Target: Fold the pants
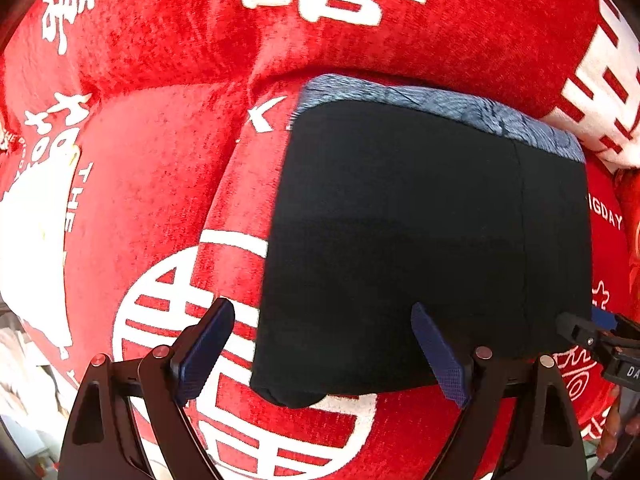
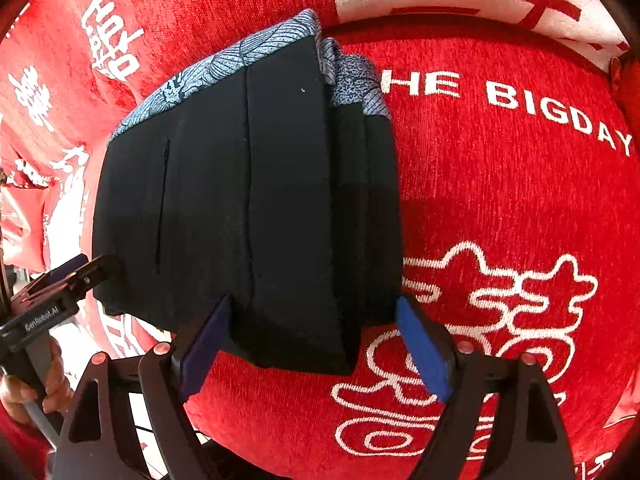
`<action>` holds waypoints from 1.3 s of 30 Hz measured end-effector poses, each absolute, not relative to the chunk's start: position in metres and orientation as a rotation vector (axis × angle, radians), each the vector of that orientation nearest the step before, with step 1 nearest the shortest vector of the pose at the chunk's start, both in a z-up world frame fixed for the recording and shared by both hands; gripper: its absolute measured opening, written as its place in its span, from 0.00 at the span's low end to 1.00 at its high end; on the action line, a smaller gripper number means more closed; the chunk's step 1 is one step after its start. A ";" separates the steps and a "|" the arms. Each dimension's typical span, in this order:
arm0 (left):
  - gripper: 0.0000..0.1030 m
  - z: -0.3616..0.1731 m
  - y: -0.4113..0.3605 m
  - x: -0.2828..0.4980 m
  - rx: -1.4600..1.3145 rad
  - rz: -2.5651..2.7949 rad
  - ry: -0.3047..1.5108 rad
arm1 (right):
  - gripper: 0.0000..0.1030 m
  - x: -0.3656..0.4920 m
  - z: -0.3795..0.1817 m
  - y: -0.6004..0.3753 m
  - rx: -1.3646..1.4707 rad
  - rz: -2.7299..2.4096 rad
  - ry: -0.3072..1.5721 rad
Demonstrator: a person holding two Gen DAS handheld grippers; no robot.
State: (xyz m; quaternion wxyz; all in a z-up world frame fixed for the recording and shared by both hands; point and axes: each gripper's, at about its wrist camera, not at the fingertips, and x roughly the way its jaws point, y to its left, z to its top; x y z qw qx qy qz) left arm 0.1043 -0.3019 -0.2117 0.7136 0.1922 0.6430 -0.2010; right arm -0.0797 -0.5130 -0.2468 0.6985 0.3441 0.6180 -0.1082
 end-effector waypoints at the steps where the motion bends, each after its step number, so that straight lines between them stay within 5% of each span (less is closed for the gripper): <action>1: 0.88 -0.211 -0.301 0.107 0.423 -0.444 1.425 | 0.83 -0.078 -0.250 -0.516 0.773 -0.240 1.378; 23: 0.88 -0.212 -0.302 0.163 0.314 -0.493 1.451 | 0.84 -0.107 -0.223 -0.584 0.902 -0.241 1.276; 39: 0.88 -0.243 -0.306 0.179 0.253 -0.691 1.588 | 0.84 -0.091 -0.261 -0.597 0.992 -0.119 1.283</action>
